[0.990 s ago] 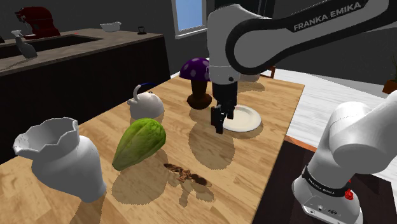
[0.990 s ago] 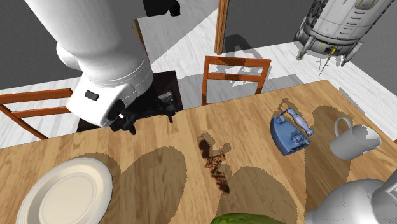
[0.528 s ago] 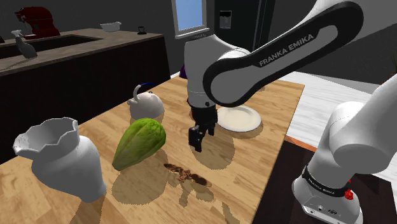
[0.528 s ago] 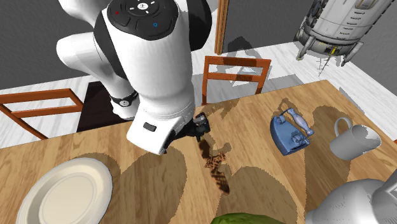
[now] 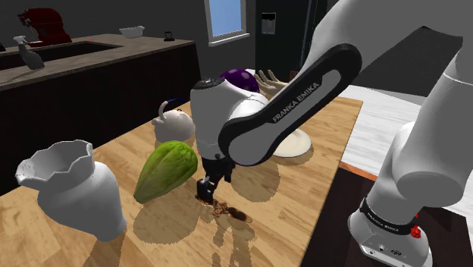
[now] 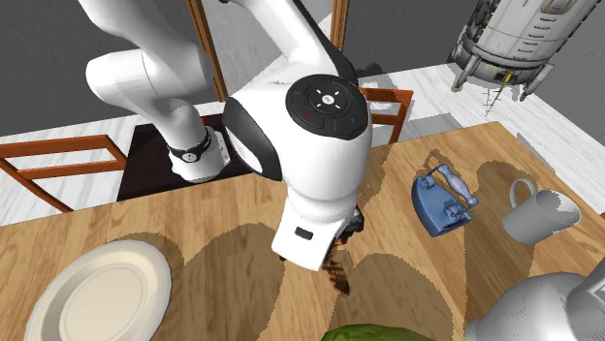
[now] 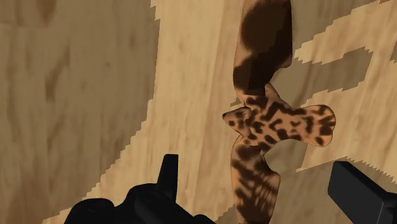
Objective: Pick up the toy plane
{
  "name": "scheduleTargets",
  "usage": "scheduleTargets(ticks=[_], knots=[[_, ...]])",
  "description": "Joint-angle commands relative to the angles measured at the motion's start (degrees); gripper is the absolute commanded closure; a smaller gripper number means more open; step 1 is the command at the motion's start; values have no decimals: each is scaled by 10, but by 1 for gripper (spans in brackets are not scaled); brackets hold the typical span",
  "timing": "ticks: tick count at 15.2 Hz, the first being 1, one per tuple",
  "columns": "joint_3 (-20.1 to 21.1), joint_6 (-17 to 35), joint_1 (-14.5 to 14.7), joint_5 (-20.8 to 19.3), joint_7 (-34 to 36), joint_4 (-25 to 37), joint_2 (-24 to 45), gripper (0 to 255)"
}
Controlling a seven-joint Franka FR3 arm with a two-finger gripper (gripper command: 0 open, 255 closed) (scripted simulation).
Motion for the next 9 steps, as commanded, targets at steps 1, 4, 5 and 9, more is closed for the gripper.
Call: scheduleTargets(ticks=[1,4,5,9], knots=[[7,21,3,-34,34,22,41,0],[5,44,5,-48,44,15,60,0],[5,52,6,-53,48,13,66,0],[1,79,8,-73,62,6,90,0]])
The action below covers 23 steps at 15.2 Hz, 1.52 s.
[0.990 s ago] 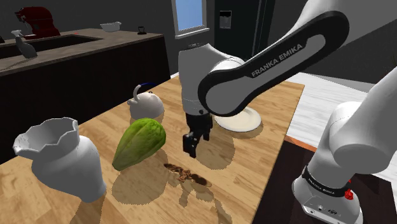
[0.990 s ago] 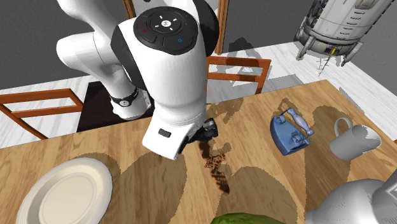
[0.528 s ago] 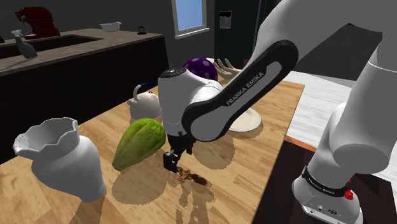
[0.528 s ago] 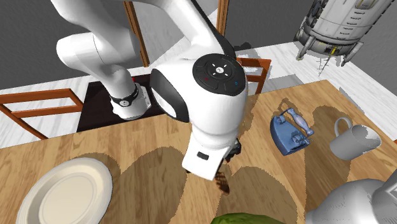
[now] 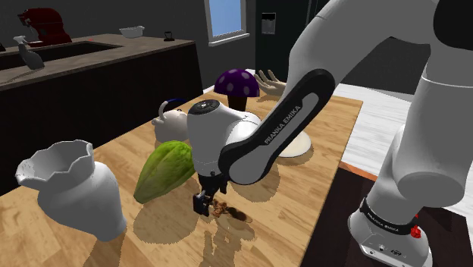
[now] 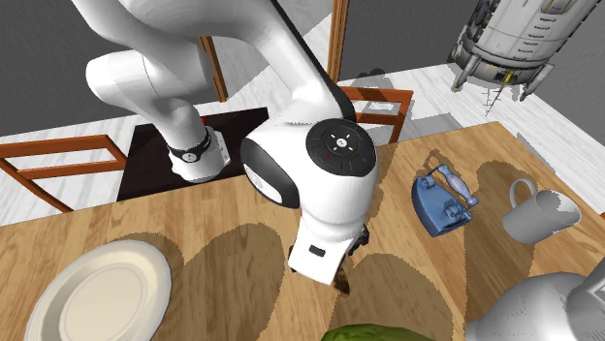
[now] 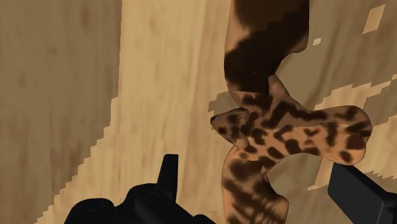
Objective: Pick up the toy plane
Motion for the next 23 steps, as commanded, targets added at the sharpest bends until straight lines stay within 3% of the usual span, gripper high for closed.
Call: scheduleTargets(ticks=[1,2,11,23], knots=[[-1,5,0,-4,2,-1,4,0],[-1,5,0,-4,2,-2,4,255],[-1,5,0,-4,2,-1,4,255],[5,-86,-5,53,-37,27,-69,255]])
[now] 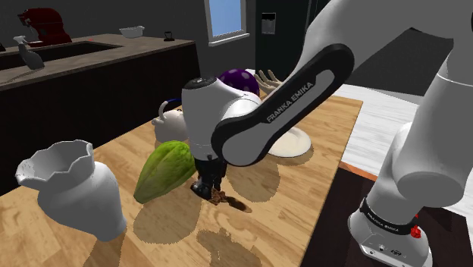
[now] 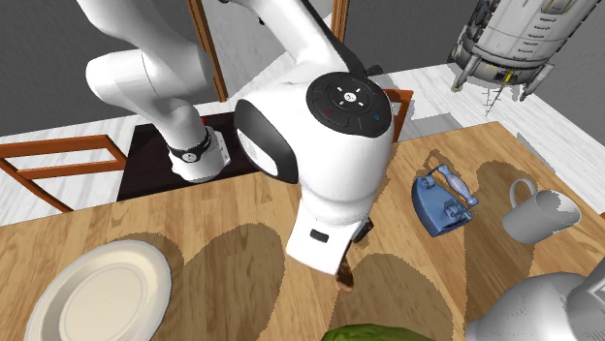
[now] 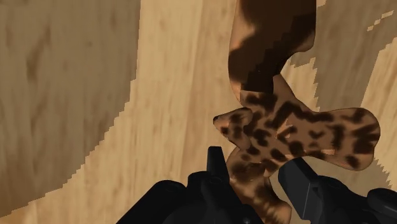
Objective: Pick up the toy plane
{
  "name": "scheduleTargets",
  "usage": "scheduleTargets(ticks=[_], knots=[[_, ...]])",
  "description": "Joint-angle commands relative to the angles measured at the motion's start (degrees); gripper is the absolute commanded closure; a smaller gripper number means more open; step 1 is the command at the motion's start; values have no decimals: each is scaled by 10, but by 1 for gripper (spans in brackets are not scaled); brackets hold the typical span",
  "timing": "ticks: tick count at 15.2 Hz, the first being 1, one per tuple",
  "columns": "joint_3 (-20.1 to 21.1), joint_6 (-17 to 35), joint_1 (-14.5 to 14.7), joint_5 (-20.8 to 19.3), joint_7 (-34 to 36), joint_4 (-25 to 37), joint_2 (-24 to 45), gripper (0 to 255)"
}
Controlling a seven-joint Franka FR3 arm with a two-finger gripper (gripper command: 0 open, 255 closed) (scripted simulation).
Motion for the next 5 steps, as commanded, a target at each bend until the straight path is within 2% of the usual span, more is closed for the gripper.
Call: scheduleTargets(ticks=[1,5], knots=[[0,-17,0,9,-5,6,-13,255],[-1,-34,0,15,-10,13,-24,255]])
